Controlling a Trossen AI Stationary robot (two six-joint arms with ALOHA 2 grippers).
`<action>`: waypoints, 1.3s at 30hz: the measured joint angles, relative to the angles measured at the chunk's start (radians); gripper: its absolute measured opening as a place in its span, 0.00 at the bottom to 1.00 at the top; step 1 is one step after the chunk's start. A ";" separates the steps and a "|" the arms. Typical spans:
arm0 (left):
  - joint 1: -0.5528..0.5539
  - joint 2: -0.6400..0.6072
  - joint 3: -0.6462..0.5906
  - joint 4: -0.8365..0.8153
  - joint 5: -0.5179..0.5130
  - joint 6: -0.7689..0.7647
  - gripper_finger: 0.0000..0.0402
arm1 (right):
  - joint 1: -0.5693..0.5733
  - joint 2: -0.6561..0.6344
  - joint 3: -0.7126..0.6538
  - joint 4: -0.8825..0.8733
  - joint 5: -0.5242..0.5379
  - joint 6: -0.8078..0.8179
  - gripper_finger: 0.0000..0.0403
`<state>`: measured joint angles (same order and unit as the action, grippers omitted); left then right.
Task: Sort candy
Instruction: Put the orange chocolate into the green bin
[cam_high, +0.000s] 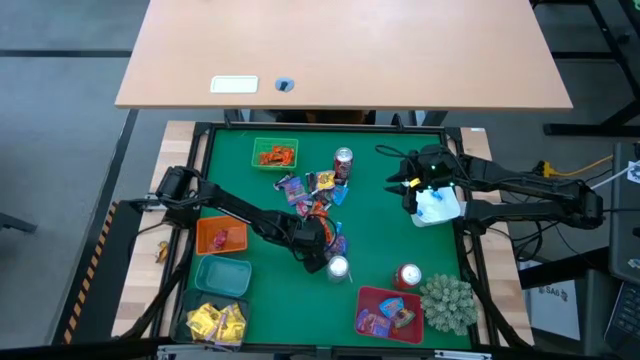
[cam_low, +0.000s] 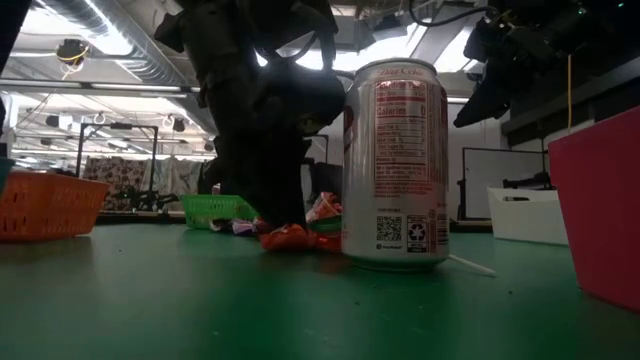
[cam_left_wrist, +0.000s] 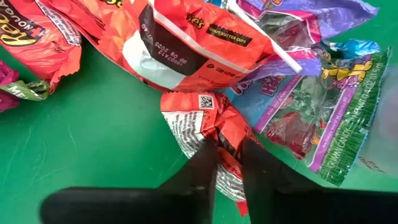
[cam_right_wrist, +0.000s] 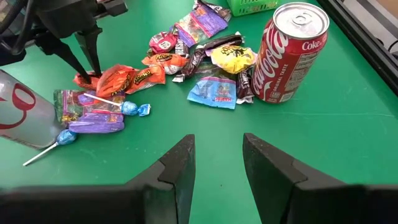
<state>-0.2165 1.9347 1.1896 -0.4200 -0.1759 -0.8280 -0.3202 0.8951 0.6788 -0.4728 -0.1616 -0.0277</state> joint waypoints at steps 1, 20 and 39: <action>0.000 0.000 0.000 0.000 -0.001 0.000 0.08 | 0.000 0.000 0.000 0.000 0.000 0.000 0.33; 0.068 -0.178 -0.005 -0.193 0.002 0.077 0.00 | 0.000 0.003 0.000 0.010 -0.001 0.000 0.33; 0.517 -0.397 -0.003 -0.304 -0.188 0.465 0.00 | 0.000 0.221 0.000 0.262 -0.016 0.000 0.33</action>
<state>0.3000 1.5379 1.1862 -0.7243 -0.3641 -0.3626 -0.3202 1.1164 0.6792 -0.2108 -0.1776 -0.0273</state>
